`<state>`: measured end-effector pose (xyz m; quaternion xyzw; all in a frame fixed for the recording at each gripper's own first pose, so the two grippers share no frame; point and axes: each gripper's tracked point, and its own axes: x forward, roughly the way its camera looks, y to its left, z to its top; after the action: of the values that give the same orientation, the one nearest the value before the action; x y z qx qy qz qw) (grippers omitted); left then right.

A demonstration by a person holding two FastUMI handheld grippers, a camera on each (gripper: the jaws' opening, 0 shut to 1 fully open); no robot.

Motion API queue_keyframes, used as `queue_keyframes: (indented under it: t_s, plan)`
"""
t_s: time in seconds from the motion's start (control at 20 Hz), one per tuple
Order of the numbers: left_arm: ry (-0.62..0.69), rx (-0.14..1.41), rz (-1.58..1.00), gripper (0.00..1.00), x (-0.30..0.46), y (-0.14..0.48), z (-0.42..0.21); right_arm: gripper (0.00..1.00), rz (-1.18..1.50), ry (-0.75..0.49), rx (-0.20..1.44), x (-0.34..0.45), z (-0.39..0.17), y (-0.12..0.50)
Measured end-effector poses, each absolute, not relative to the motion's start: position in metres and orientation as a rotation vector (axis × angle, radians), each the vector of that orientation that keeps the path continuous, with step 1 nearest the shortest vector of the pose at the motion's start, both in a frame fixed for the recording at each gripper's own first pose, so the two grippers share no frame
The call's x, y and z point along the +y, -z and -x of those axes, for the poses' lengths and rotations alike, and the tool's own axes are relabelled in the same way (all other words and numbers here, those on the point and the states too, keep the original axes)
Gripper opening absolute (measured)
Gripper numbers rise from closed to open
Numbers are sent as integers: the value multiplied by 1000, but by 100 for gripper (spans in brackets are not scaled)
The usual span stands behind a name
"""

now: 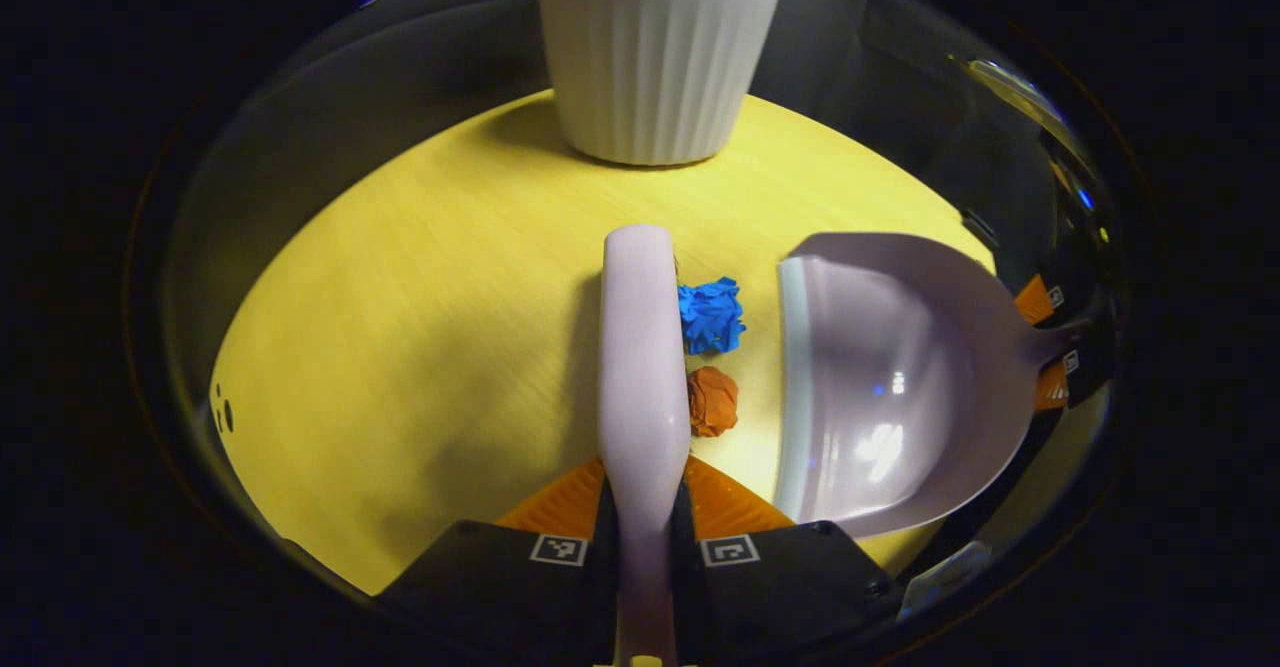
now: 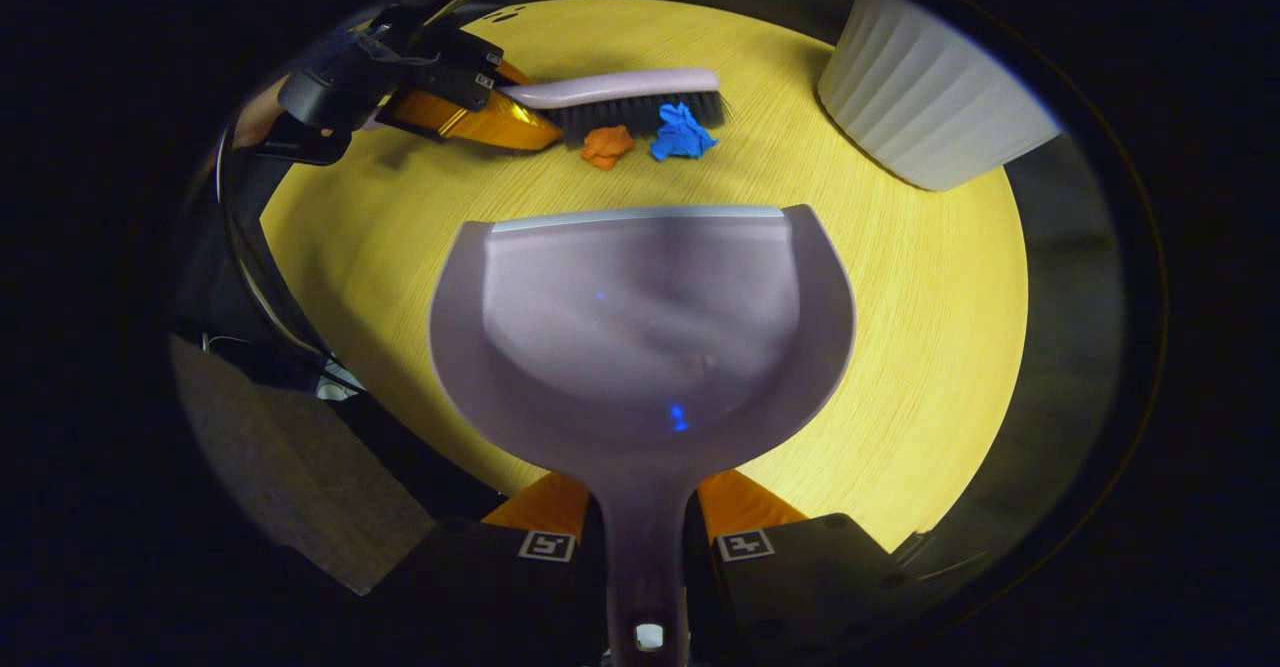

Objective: Pick up the small broom and dustpan from the desktop, sweep the trash into the dustpan with the broom, and then empty the trash into the garbage bin.

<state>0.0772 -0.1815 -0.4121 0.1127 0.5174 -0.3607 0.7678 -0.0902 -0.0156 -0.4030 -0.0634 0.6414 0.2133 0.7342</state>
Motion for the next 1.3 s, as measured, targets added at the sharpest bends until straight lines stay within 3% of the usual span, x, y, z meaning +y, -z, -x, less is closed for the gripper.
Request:
queue_keyframes:
  t_s: [0.1, 0.3, 0.75, 0.8, 0.9, 1.05, 1.3]
  plan:
    - [875, 1178, -171, 24, -211, 393, -52, 36, 129, -467, 1389, -18, 94, 406]
    - [895, 1224, -2, 27, -229, 365, -34, 36, 93, -455, 1355, -16, 104, 417]
    - [649, 1121, 100, 27, -203, 334, -35, 36, 85, -411, 1258, -10, 104, 417]
    - [609, 1099, 89, 27, -193, 334, -36, 32, 70, -400, 1242, -7, 103, 414]
    - [525, 1067, 80, 27, -173, 338, -37, 41, 18, -364, 1229, -3, 103, 407]
    - [406, 1028, 51, 27, -135, 342, -38, 36, -26, -283, 1239, -1, 104, 400]
    - [383, 1064, 70, 25, -120, 356, -16, 36, -87, -160, 1244, -1, 101, 384]
